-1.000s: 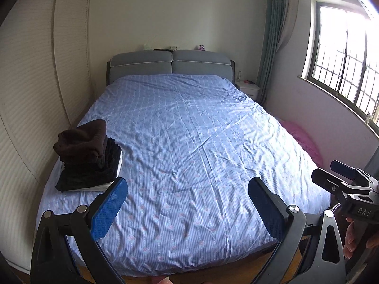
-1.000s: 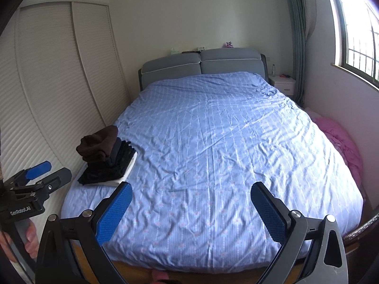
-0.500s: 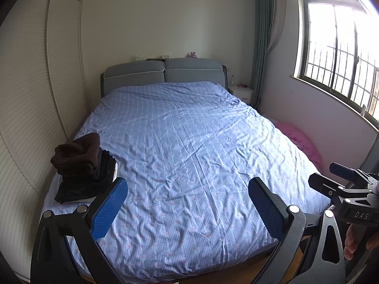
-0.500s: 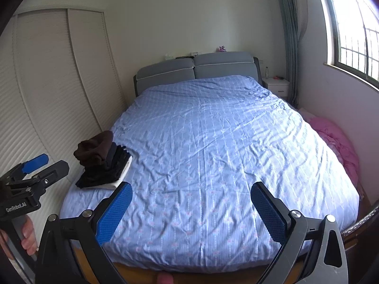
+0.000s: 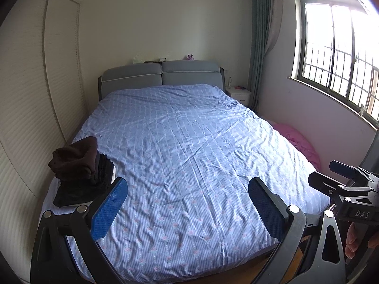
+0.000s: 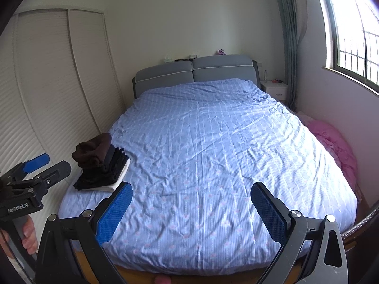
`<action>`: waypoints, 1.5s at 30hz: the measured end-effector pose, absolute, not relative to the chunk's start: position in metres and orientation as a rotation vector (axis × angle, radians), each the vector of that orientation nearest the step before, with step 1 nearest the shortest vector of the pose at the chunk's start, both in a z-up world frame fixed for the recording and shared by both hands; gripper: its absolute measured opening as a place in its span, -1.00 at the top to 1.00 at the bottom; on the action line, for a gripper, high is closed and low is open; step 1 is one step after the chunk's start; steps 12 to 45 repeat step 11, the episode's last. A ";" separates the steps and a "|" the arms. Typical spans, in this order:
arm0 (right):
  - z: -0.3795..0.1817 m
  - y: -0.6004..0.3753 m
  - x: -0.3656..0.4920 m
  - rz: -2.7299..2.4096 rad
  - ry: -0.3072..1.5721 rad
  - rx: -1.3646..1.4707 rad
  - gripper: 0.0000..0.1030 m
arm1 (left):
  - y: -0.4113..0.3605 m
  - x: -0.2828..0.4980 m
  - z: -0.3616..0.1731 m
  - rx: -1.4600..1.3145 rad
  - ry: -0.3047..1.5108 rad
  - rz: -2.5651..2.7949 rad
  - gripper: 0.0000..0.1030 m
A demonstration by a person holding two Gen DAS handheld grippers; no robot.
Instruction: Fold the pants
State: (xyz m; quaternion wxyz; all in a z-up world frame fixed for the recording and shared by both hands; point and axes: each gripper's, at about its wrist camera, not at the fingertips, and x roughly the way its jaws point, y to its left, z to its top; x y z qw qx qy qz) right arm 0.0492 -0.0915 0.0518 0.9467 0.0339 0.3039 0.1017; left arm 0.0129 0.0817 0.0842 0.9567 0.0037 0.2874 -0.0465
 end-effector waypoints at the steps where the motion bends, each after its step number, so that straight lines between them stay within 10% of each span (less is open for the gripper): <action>1: 0.052 -0.092 0.050 0.207 0.621 0.069 -0.96 | 0.081 0.014 0.084 0.011 0.583 -0.092 -1.00; 45: 0.051 -0.094 0.052 0.205 0.630 0.068 -0.96 | 0.088 0.017 0.084 -0.018 0.588 -0.094 -1.00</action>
